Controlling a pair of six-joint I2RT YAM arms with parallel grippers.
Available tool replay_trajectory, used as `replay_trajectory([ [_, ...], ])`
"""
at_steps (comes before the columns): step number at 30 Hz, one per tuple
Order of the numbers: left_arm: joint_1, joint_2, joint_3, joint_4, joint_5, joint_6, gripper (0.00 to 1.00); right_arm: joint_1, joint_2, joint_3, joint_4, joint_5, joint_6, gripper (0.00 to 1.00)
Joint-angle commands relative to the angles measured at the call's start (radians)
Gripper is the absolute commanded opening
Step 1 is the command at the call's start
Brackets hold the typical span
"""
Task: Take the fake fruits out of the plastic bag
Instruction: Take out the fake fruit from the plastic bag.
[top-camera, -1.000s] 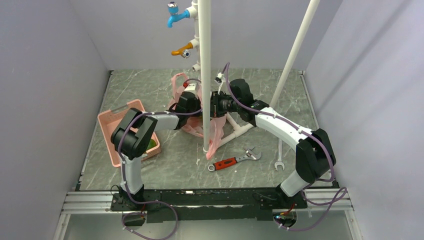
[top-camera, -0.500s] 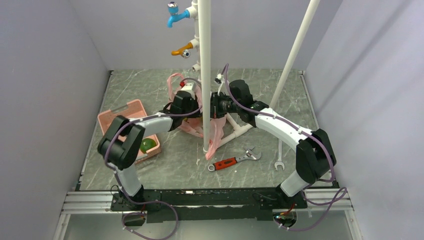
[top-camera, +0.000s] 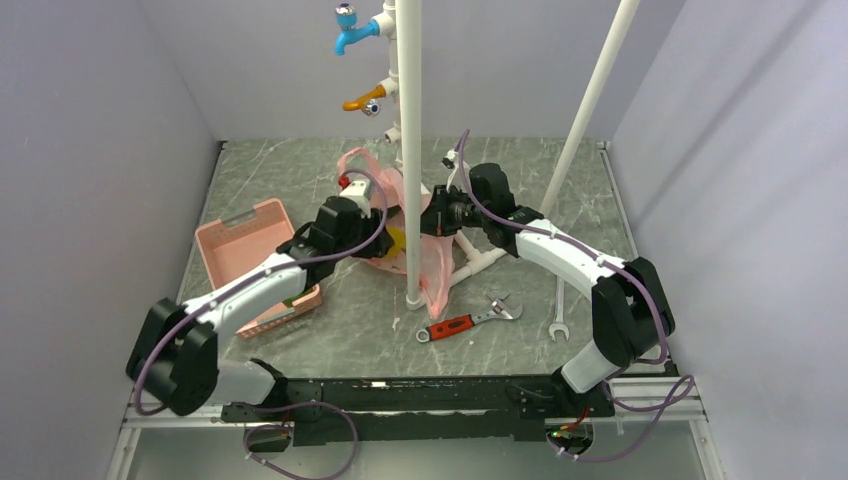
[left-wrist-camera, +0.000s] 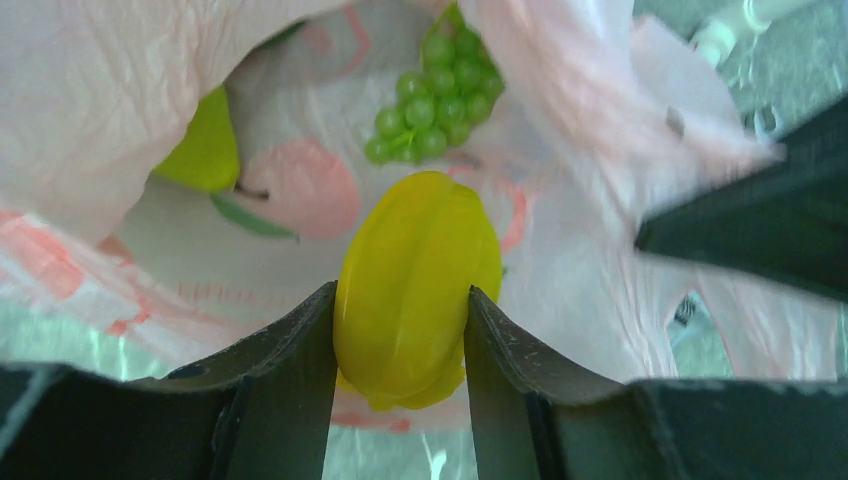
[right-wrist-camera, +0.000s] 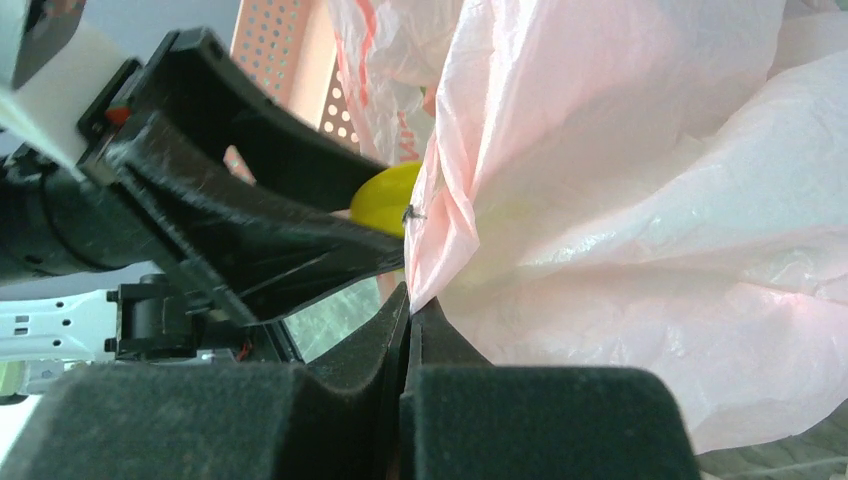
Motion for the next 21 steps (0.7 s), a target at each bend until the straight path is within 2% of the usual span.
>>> replay_trajectory([
  [1, -0.007, -0.169, -0.035, -0.169, 0.030, -0.011, 0.39, -0.013, -0.055, -0.017, 0.104, -0.023, 0.019, 0.00],
  [6, -0.008, -0.384, -0.050, -0.348, -0.007, 0.002, 0.40, -0.020, -0.066, -0.037, 0.127, -0.024, 0.023, 0.00],
  [9, -0.008, -0.483, -0.025, -0.455, -0.081, 0.028, 0.40, -0.023, -0.068, -0.050, 0.154, -0.034, 0.038, 0.00],
  [11, -0.006, -0.531, 0.011, -0.546, -0.174, 0.039, 0.40, -0.026, -0.065, -0.051, 0.161, -0.042, 0.042, 0.00],
  [16, -0.007, -0.586, 0.073, -0.746, -0.524, 0.042, 0.41, -0.026, -0.064, -0.044, 0.152, -0.042, 0.043, 0.00],
  [21, 0.007, -0.567, 0.075, -0.764, -0.706, 0.057, 0.44, -0.026, -0.055, -0.030, 0.137, -0.056, 0.051, 0.00],
])
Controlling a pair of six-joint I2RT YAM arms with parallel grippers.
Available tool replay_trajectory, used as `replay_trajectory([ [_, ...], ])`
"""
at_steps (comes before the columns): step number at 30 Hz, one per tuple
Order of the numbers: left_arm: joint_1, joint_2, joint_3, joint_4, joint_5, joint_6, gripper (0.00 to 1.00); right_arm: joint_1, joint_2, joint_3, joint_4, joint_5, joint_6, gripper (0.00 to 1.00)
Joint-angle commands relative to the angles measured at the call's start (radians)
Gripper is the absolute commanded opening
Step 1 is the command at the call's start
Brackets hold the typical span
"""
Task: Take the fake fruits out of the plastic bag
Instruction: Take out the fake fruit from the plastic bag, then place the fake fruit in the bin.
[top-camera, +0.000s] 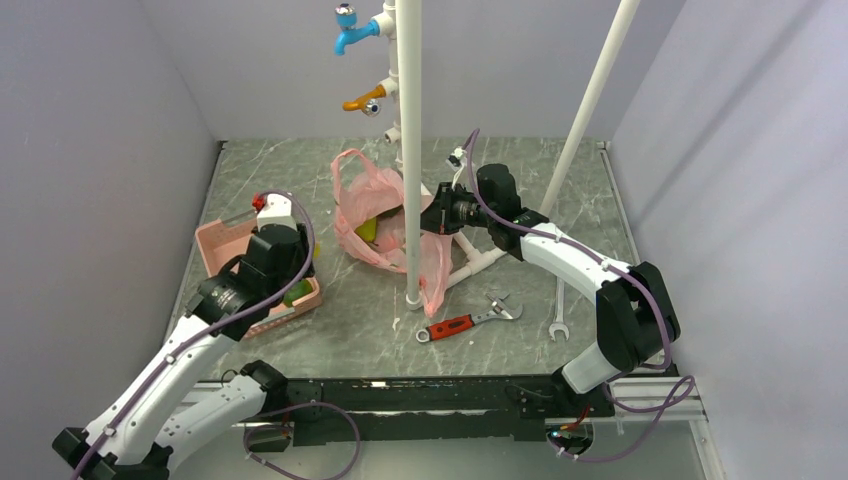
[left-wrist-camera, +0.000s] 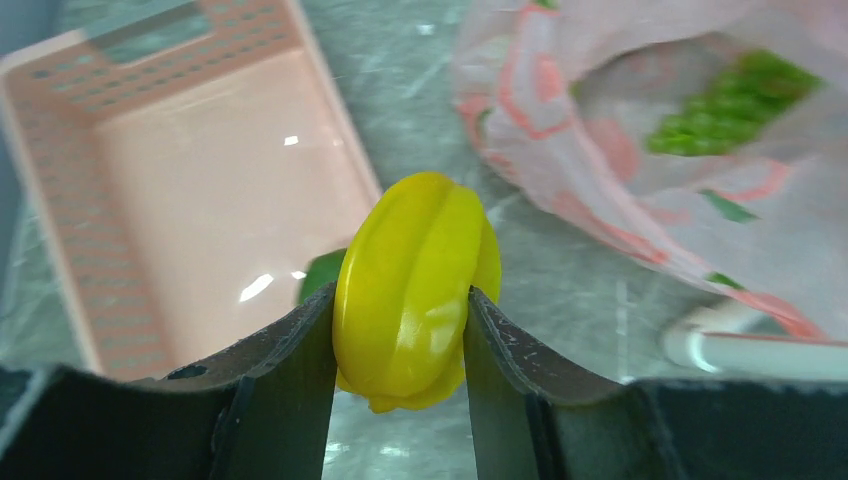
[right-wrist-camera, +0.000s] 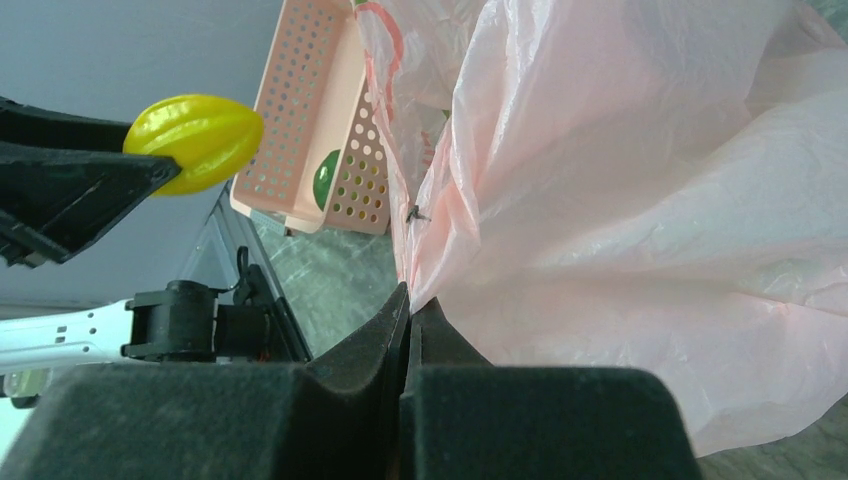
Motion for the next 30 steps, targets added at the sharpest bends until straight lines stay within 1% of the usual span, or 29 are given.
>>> replay_trajectory([
  [1, 0.025, 0.027, 0.020, -0.060, -0.251, 0.015, 0.45, -0.004, -0.024, 0.018, 0.037, -0.024, 0.010, 0.00],
  [4, 0.085, 0.080, -0.025, 0.005, -0.298, -0.010, 0.44, -0.004, -0.031, 0.013, 0.043, -0.021, 0.016, 0.00],
  [8, 0.163, 0.136, -0.098, 0.144, -0.273, 0.001, 0.43, -0.002, -0.035, 0.010, 0.060, -0.033, 0.034, 0.00],
  [11, 0.238, 0.181, -0.130, 0.248, -0.194, 0.019, 0.43, -0.003, -0.041, 0.010, 0.049, -0.030, 0.031, 0.00],
  [13, 0.297, 0.225, -0.138, 0.289, -0.136, -0.003, 0.43, -0.003, -0.048, 0.012, 0.035, -0.024, 0.020, 0.00],
  [15, 0.326, 0.269, -0.151, 0.336, -0.116, -0.031, 0.44, -0.003, -0.049, 0.014, 0.025, -0.021, 0.013, 0.00],
  [22, 0.345, 0.415, -0.193, 0.470, -0.103, -0.087, 0.44, -0.003, -0.032, 0.022, 0.017, -0.030, 0.013, 0.00],
  [27, 0.347, 0.515, -0.176, 0.476, -0.102, -0.120, 0.44, -0.002, -0.027, 0.035, 0.001, -0.029, 0.001, 0.00],
  [30, 0.352, 0.541, -0.168, 0.474, -0.073, -0.132, 0.45, -0.002, -0.023, 0.037, -0.007, -0.029, -0.004, 0.00],
])
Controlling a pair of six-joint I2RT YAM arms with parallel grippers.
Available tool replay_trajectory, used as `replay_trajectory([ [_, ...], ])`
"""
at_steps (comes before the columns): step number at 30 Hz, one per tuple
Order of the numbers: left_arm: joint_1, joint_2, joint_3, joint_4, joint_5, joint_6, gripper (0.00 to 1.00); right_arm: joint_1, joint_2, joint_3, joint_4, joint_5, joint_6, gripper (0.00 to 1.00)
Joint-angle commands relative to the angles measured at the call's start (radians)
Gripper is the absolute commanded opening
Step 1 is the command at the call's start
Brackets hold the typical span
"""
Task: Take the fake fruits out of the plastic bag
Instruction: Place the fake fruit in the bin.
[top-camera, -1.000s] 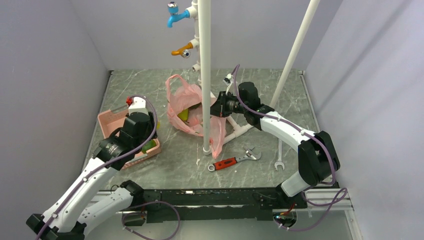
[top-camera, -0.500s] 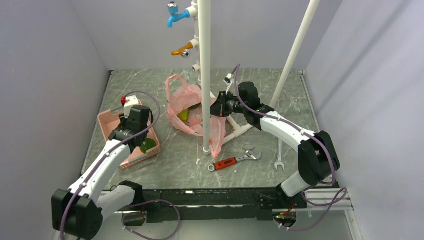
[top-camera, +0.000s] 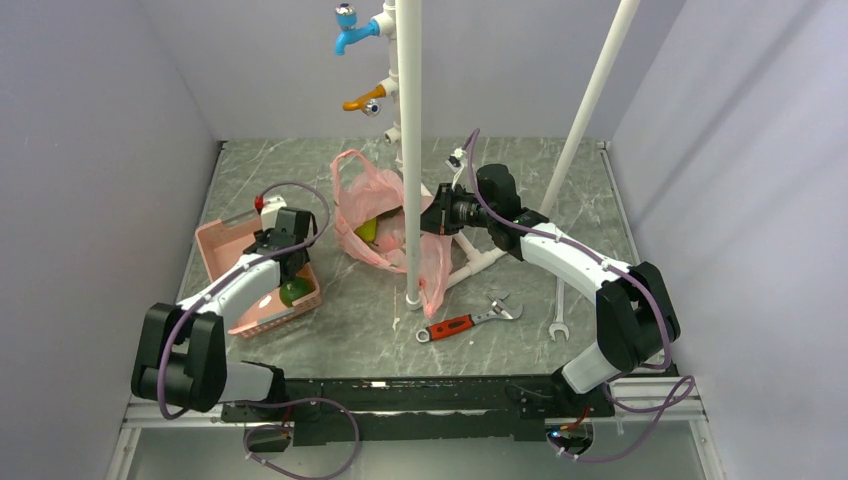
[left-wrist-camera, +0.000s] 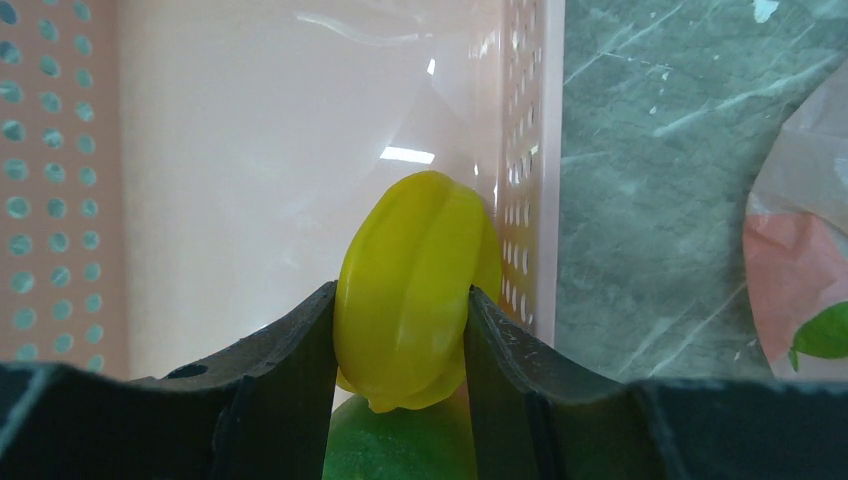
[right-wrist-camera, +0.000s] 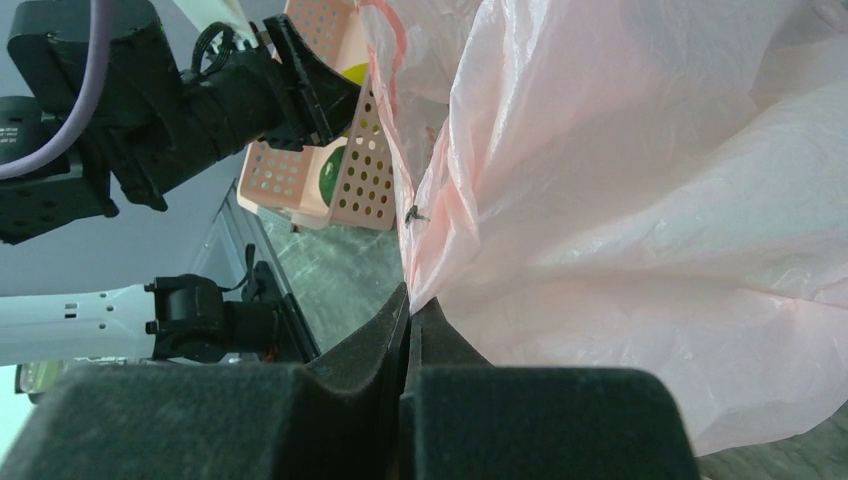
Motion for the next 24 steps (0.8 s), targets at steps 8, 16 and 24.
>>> replay_trajectory([
  [8, 0.014, 0.029, 0.013, 0.022, 0.093, -0.079, 0.70, -0.002, -0.024, 0.029, 0.014, -0.026, -0.008, 0.00],
  [16, 0.014, -0.068, 0.020, -0.058, 0.129, -0.068, 0.80, -0.002, -0.022, 0.029, 0.038, -0.041, 0.008, 0.00],
  [24, 0.013, -0.384, -0.018, -0.032, 0.430, 0.012, 0.79, 0.008, -0.023, 0.021, 0.055, -0.042, 0.011, 0.00],
])
